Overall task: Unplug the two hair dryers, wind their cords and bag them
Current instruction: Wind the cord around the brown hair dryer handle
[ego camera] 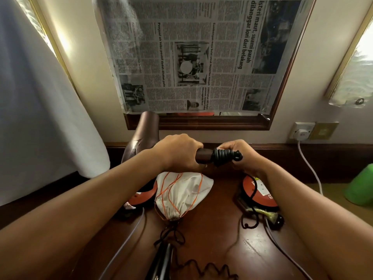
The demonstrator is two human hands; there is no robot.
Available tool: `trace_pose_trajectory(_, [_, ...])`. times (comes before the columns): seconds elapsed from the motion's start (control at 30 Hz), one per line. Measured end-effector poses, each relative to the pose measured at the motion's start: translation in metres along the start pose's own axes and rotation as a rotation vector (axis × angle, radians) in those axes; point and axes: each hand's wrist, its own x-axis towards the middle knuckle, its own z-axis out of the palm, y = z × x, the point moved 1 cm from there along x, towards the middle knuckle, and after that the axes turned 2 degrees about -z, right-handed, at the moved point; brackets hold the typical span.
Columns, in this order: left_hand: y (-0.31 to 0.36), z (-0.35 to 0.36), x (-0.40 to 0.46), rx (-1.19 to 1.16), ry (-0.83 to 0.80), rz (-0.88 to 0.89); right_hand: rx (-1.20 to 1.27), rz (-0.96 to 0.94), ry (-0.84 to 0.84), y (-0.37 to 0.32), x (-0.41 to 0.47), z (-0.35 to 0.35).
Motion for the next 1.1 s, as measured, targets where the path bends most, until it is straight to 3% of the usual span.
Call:
trace_pose_trajectory(0.3, [0.001,0.014,0.004,0.115,-0.057,-0.007,-0.331,-0.093,0.000,-0.036,0.024,-0.017])
trace_pose_trajectory(0.5, [-0.006,0.036,0.010,0.010,-0.082,-0.077,-0.378,-0.156,0.082,-0.058,0.011,-0.010])
trace_pose_trajectory(0.73, [-0.011,0.063,0.017,0.007,-0.151,-0.092,-0.534,-0.185,0.037,-0.041,-0.012,0.022])
trace_pose_trajectory(1.1, [-0.007,0.081,0.021,-0.037,-0.153,-0.149,-0.278,-0.098,0.268,-0.013,-0.061,0.060])
